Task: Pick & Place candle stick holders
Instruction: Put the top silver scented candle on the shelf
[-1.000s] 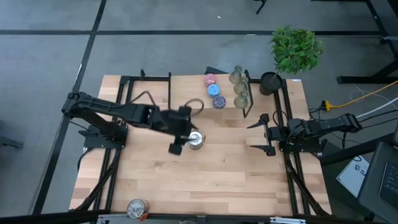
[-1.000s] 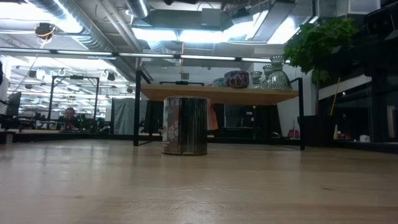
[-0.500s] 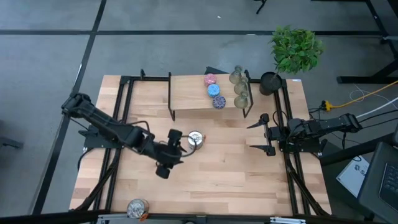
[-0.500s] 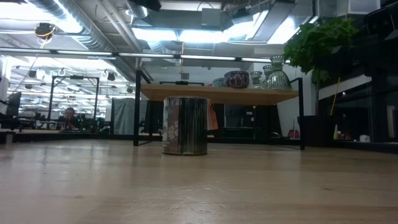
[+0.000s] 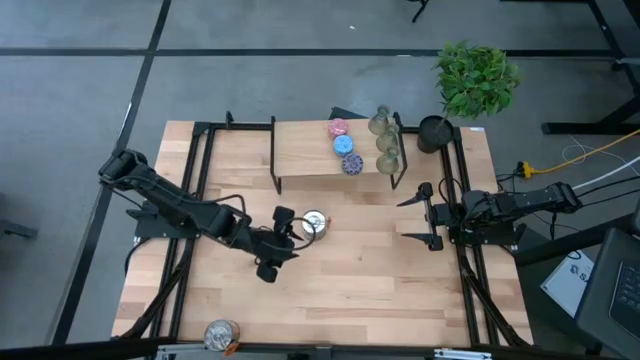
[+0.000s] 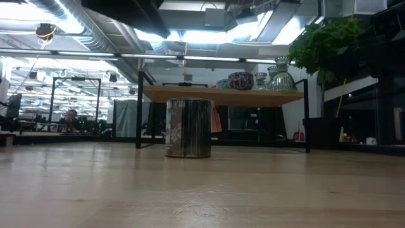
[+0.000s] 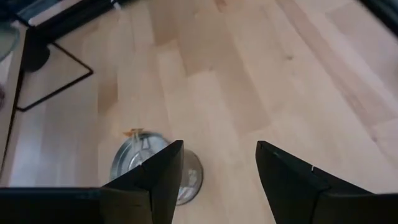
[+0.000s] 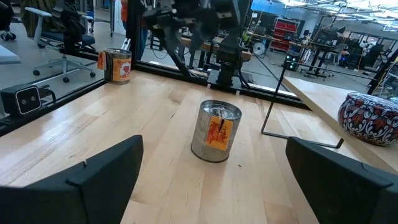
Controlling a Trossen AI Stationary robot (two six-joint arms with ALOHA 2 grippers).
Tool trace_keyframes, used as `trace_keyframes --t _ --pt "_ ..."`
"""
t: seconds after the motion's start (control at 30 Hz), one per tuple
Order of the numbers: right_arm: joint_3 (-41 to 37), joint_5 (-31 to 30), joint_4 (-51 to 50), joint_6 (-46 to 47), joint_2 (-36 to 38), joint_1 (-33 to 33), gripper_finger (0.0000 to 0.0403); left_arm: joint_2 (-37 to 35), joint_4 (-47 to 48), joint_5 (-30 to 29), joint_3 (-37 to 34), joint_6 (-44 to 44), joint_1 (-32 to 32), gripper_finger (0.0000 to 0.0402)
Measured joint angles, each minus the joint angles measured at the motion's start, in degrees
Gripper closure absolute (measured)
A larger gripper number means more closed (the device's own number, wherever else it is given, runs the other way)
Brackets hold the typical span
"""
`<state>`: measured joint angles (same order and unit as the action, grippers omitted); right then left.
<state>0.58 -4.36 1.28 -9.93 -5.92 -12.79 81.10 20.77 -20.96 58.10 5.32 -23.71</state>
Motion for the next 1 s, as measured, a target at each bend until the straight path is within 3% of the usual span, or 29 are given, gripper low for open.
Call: trace_keyframes --t 0.4,0.5,0.8,1.0 --pt "0.00 0.00 0.00 0.00 0.00 0.00 0.0005 0.00 -8.18 3.37 -5.23 5.82 6.88 0.0206" --pt "0.00 0.00 0.00 0.00 0.00 0.00 0.0005 0.12 -11.58 7.31 -6.58 7.77 8.72 0.0207" --pt "0.00 0.00 0.00 0.00 -0.01 0.00 0.0005 7.67 -13.63 12.56 -6.99 10.42 12.39 0.0208" --pt "0.00 0.00 0.00 0.00 0.01 0.01 0.0005 10.48 -13.94 10.21 -6.92 10.61 12.63 0.0212"
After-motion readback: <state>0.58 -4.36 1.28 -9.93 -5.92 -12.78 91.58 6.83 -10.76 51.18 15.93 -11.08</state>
